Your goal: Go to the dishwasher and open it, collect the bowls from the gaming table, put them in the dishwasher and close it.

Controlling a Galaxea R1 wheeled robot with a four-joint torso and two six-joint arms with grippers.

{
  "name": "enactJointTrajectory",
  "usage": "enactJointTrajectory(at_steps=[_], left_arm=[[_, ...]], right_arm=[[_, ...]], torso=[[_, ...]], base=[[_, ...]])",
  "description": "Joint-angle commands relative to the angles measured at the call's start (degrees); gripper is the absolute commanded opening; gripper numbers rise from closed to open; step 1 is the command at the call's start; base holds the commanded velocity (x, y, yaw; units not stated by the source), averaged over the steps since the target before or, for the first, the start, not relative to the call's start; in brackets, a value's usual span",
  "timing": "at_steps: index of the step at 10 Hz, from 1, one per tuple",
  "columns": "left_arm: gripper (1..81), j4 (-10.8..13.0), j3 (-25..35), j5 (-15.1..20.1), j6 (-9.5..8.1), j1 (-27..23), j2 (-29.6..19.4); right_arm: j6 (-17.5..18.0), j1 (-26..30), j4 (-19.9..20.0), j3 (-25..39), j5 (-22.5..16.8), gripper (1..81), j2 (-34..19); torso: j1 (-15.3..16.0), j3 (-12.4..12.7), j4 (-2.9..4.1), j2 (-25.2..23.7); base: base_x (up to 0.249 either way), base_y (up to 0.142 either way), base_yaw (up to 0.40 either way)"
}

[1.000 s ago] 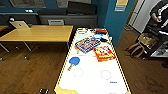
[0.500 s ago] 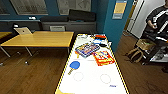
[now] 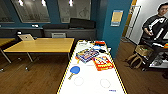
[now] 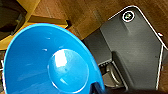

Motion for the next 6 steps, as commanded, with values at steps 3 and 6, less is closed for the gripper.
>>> enactJointTrajectory(at_steps=[3, 6], left_arm=[[1.0, 2.33, -4.56, 0.52, 0.68, 0.41, 4.11], [1.0, 4.35, -10.42, -0.71, 0.77, 4.28, 9.36]], right_arm=[[-0.19, 1.83, -2.61, -2.67, -1.80, 1.0, 0.49], [-0.19, 0.86, -3.40, -6.87, -2.24, 1.0, 3.73]], torso=[[-0.09, 0.72, 0.00, -0.07], [-0.11, 0.57, 0.00, -0.07]], base=[[0.000, 0.000, 0.000], [0.000, 0.000, 0.000]])
